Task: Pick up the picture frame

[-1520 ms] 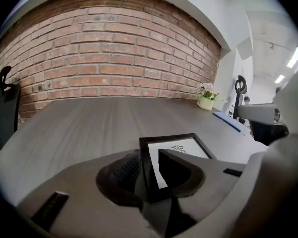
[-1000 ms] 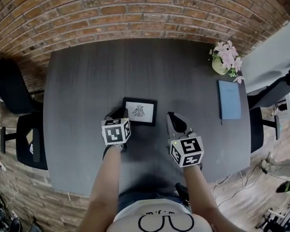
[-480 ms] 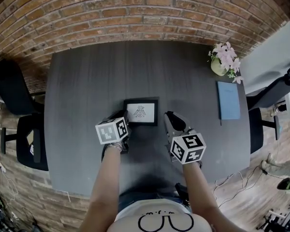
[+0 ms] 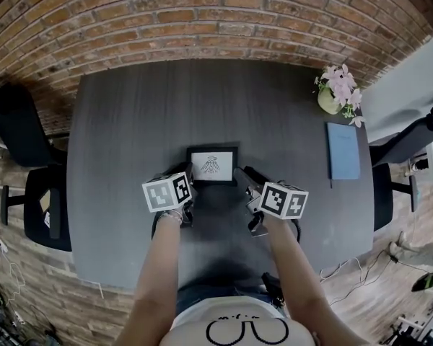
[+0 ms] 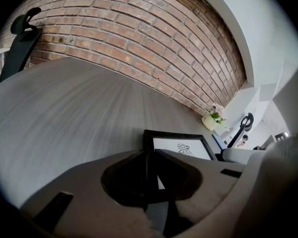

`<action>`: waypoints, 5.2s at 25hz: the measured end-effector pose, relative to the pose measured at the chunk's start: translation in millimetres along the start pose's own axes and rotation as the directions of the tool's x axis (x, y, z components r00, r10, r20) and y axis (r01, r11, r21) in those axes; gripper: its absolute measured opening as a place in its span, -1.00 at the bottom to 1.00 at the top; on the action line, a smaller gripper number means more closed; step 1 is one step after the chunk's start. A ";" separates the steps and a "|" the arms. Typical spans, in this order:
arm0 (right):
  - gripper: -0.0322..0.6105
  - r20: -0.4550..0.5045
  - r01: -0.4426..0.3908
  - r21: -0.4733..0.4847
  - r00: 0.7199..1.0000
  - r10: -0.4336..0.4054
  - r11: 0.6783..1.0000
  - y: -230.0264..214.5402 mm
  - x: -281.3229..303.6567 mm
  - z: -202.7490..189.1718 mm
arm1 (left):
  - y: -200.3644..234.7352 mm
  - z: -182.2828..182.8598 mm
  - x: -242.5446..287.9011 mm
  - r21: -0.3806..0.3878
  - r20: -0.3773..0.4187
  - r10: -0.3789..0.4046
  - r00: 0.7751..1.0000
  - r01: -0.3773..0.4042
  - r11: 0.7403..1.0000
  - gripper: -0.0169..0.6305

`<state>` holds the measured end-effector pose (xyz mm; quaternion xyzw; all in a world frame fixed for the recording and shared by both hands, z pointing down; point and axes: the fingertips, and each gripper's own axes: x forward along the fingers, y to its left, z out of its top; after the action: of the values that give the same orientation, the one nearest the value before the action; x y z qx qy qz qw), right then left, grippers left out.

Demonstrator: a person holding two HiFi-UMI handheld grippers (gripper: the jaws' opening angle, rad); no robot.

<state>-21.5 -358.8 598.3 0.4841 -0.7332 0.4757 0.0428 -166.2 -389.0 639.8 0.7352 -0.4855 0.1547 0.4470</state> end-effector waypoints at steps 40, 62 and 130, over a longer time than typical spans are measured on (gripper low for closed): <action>-0.77 -0.168 -0.187 0.326 0.953 0.252 0.927 21.7 42.6 -21.0 | -8.4 15.0 -22.3 0.089 0.040 0.014 0.999 -0.018 0.996 -0.32; -0.79 -0.029 -0.242 0.203 0.967 0.253 0.949 61.6 -28.4 17.1 | -47.9 39.4 -126.9 0.142 0.241 -0.017 0.970 -0.018 0.990 -0.28; -0.80 0.640 0.425 -0.675 0.744 0.191 0.603 204.6 -305.4 118.6 | -193.3 110.7 -354.7 0.536 0.759 -0.275 0.590 -0.327 0.778 -0.95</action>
<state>33.3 -225.9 239.7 0.5988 -0.7939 -0.1031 0.0249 -194.8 -249.3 246.0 0.8193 -0.5640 -0.0363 -0.0967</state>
